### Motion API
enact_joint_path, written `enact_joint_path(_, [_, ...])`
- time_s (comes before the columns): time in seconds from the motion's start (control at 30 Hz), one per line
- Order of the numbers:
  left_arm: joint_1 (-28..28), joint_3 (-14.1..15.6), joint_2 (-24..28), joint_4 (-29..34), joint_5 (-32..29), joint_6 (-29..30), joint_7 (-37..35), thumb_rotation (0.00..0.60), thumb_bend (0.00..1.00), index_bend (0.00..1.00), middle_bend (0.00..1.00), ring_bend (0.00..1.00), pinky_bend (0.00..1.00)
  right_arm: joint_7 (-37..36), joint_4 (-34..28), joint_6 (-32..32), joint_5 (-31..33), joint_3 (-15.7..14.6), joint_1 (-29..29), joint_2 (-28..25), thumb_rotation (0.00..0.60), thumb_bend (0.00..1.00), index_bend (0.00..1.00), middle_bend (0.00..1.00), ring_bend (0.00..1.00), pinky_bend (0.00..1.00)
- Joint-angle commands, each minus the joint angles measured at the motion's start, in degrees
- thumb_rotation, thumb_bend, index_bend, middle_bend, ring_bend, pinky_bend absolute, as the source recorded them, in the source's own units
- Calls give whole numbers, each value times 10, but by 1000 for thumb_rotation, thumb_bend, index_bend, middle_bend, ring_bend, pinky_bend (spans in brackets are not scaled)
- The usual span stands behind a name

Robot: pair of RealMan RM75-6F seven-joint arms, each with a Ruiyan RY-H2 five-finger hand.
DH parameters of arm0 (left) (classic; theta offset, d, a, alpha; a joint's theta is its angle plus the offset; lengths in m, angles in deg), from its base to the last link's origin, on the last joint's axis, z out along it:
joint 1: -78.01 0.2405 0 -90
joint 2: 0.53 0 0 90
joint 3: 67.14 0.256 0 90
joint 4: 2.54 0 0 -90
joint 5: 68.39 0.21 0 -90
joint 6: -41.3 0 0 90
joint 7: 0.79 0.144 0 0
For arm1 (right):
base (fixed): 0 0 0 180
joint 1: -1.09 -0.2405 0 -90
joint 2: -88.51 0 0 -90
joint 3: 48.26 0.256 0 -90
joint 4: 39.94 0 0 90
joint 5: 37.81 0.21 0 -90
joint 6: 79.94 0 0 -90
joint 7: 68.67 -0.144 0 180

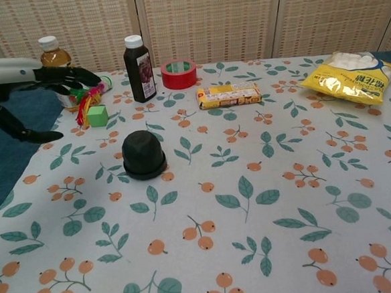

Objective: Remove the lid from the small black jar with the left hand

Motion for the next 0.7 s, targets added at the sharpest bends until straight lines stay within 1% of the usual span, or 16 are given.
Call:
enact_joint_path(0.03, [-69,-23,-24,-23,-70,-77,21,600,351,0,0,0,52,-3,0,-3,2,1,-1,-2,600,151,0,0,0,0])
enact_joint_path(0.13, [-99,-21,-43,-44,-97,-96,53,600,352,0,0,0,53,-3,1,-5,4,2,-2,-2,600,151,0,0,0,0])
enact_joint_path(0.27, [-140,-10,-72,-79,-156,-125,88,600,353,0,0,0,54,-11,-1,1,-1,1,0,-5,600,151,0,0,0,0])
enact_joint_path(0.37, [-166,-2,-86,-94,-196,-150,95,600,353,0,0,0,59,-14,0,4,1,2,2,-7,600,151,0,0,0,0])
enact_joint_path(0.5, [-192,9,-109,-115,-223,-158,108,600,352,0,0,0,62,-15,-1,2,2,2,2,-8,600,151,0,0,0,0])
enact_joint_path(0.7, [-232,34,-147,-159,-271,-165,134,600,352,0,0,0,63,-21,-4,-3,-4,-2,1,-12,600,151,0,0,0,0])
